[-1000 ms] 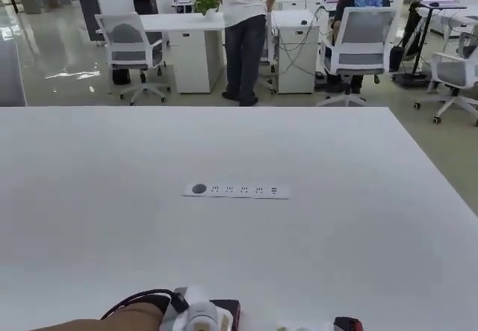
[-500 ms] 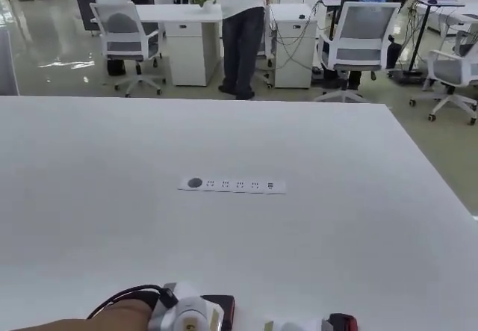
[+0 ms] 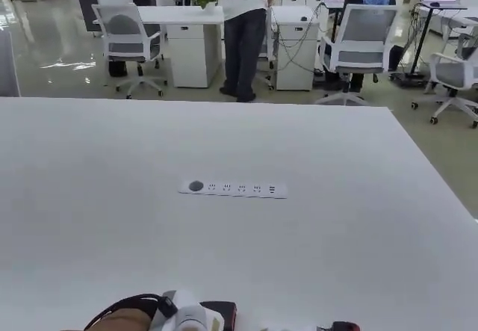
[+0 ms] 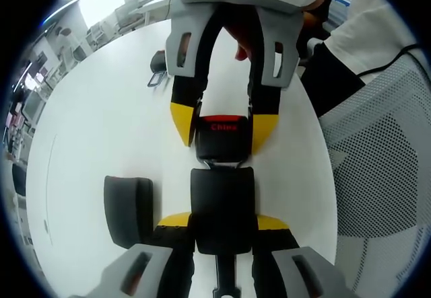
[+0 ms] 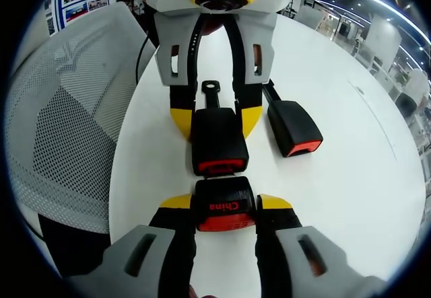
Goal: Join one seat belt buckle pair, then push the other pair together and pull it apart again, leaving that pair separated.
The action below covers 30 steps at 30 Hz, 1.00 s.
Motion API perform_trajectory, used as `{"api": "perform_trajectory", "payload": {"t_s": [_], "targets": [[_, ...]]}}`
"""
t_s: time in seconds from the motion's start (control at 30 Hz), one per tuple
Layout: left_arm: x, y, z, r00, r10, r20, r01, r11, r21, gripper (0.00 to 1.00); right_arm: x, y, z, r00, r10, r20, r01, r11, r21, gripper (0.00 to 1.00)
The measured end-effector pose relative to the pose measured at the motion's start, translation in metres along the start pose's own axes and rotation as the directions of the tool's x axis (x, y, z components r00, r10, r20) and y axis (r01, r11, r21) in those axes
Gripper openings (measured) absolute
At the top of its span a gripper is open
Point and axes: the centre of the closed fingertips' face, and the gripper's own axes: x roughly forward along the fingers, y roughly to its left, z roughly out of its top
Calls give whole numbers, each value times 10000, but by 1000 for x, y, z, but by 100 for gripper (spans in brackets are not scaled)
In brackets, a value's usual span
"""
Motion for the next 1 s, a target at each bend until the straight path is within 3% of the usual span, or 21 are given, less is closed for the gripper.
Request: {"api": "perform_trajectory", "payload": {"t_s": [0.37, 0.5, 0.53, 0.6, 1.0], "targets": [[-1, 1, 0, 10000, 16, -51, -16, 10000, 51, 32, -5, -1, 3, 9999, -123, -83, 124, 9999, 93, 31], [-2, 1, -1, 10000, 38, 21, -38, 10000, 19, 32, 13, -5, -3, 9996, 17, -289, -17, 10000, 3, 31], [-3, 1, -2, 9999, 22, 157, -23, 10000, 47, 32, 5, -3, 0, 9995, -165, -257, 159, 9996, -251, 31], [-3, 0, 0, 9993, 16, 370, -15, 10000, -12, 32, 3, -2, -3, 9996, -31, -284, 24, 9997, -251, 31], [-1, 1, -3, 9990, 157, 414, -150, 9997, -170, 32, 2, 0, -5, 9991, -13, -414, 2, 9997, -263, 31]]}}
